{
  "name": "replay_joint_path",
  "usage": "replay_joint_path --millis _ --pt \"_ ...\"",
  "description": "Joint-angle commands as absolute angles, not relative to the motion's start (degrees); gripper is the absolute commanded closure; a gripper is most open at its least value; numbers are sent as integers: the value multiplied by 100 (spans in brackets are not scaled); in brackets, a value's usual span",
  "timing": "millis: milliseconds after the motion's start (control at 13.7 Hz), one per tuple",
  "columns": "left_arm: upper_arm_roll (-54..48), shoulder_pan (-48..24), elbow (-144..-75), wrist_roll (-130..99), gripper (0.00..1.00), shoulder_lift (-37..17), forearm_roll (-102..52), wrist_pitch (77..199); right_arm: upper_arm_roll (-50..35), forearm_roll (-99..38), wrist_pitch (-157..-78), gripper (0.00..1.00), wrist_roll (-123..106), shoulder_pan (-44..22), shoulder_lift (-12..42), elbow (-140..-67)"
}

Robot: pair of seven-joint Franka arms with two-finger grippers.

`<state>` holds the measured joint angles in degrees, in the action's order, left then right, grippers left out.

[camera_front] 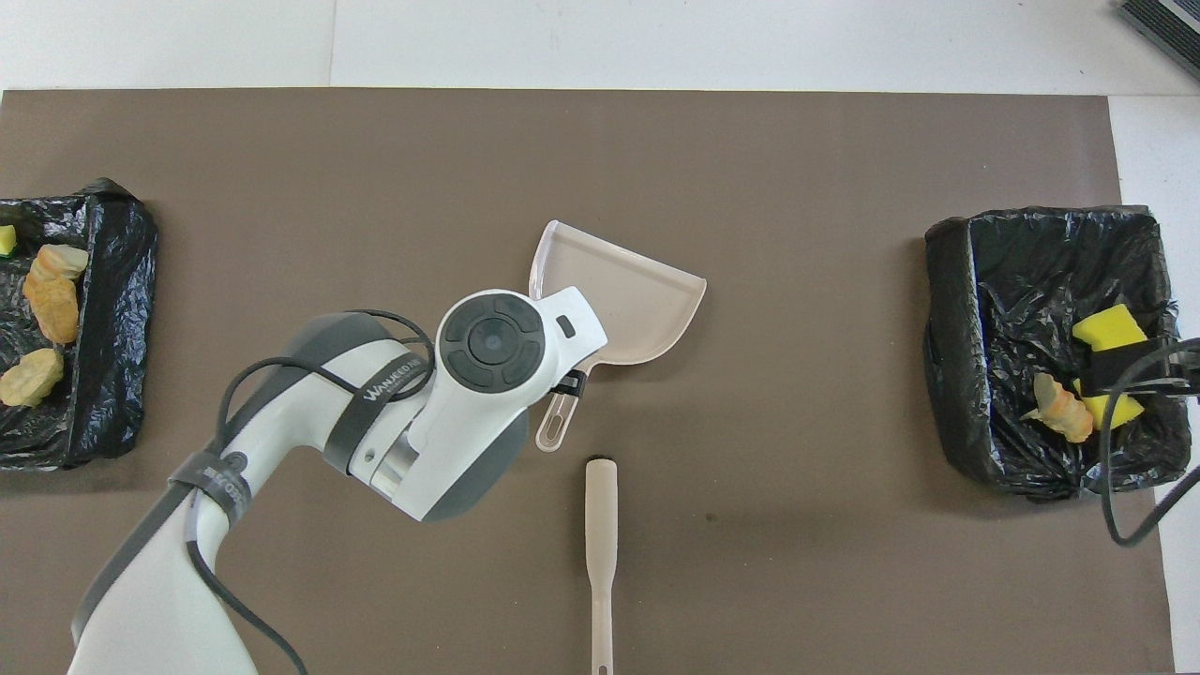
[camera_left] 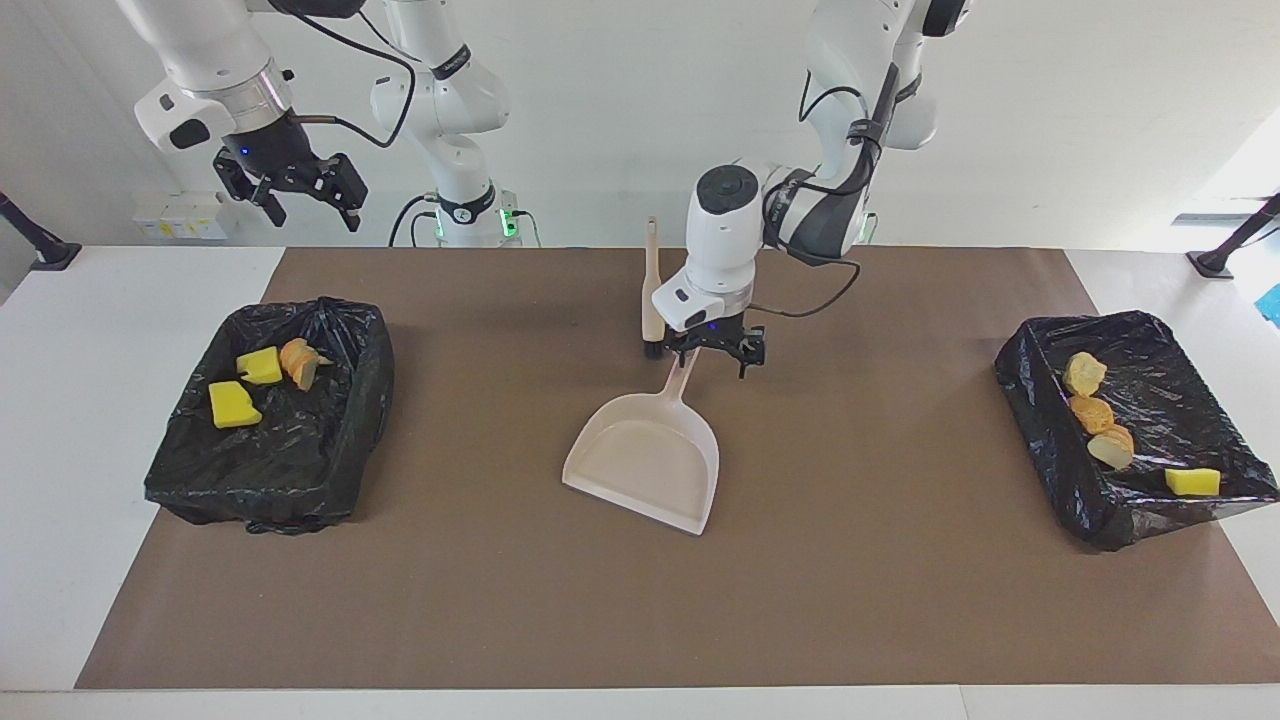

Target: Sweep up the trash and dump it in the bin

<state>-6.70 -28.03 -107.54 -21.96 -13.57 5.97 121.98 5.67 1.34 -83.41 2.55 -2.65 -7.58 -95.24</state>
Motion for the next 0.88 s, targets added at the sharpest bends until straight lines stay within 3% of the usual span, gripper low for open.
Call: replay_joint_path --millis 0,366,805 --pt "-694 -2235 -10767 -2083 0 -1239 519 12279 554 97 -8323 0 88 -229 -896 -9581" --pt "-703 -1241 -10390 -1637 0 -958 501 11822 563 202 -8498 0 105 -228 -914 -9641" --pt "-616 -1028 -9643 -1600 0 -800 360 10979 554 220 -8736 0 131 -237 -905 -9650"
